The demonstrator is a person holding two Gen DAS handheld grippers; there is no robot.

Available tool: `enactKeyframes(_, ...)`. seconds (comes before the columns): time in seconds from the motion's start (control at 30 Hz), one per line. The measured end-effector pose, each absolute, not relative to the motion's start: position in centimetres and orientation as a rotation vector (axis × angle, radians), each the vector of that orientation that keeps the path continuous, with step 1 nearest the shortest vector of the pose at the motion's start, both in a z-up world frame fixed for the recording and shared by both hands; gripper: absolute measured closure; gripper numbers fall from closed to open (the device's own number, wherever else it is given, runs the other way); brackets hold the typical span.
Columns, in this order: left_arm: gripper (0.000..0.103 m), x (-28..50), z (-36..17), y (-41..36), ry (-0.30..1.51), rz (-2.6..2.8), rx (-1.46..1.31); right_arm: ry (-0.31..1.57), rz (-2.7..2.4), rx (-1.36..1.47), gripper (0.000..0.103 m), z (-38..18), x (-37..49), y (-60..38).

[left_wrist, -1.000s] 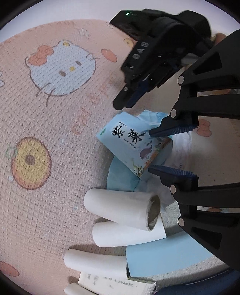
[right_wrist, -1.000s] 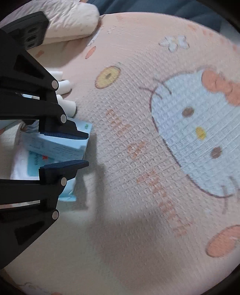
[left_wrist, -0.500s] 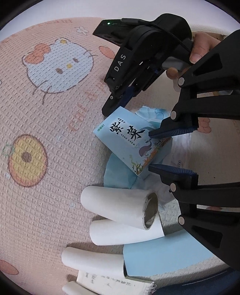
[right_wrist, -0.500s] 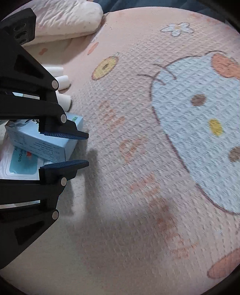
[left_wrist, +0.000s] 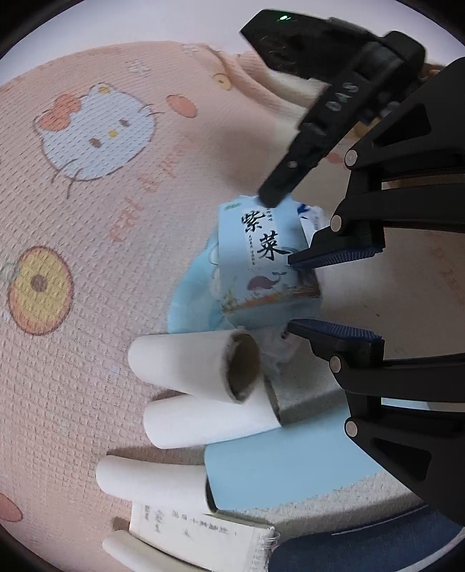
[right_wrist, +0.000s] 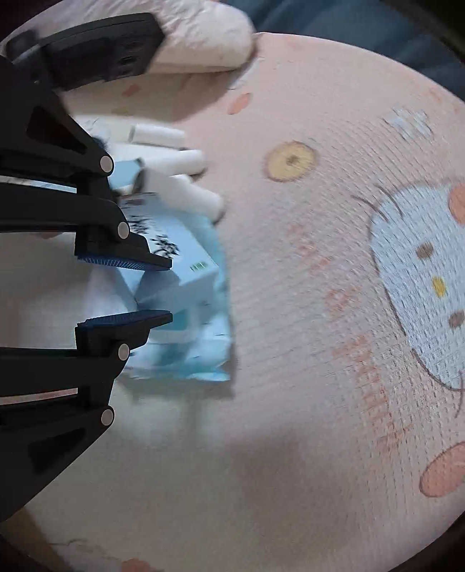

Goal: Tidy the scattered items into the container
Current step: 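Close the right gripper on the light blue tea box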

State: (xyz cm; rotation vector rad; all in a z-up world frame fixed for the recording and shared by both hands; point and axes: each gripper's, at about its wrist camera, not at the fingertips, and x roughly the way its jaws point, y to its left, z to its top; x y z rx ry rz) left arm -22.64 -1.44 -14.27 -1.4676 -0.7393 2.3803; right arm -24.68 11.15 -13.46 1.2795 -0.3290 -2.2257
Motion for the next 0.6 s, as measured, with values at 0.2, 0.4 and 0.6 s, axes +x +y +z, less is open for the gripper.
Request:
enactKeyframes(0.2,0.071,-21.3,-13.9,-2.9,-0.661,2.399,-1.465,-0.264,-2.219,1.304,0.083,-15.1,-22.7,11.1)
enactKeyframes(0.4,0.068,-21.8,-14.0,-3.0,-0.652,2.366,-1.475,-0.142,-2.286,1.282,0.071,-15.5,-21.8,10.3)
enactKeyframes(0.6,0.063,-22.7,-14.1,-2.2,-0.692,2.305,-1.472,-0.246,-2.232,1.26,0.061,-16.2,-23.2,12.0)
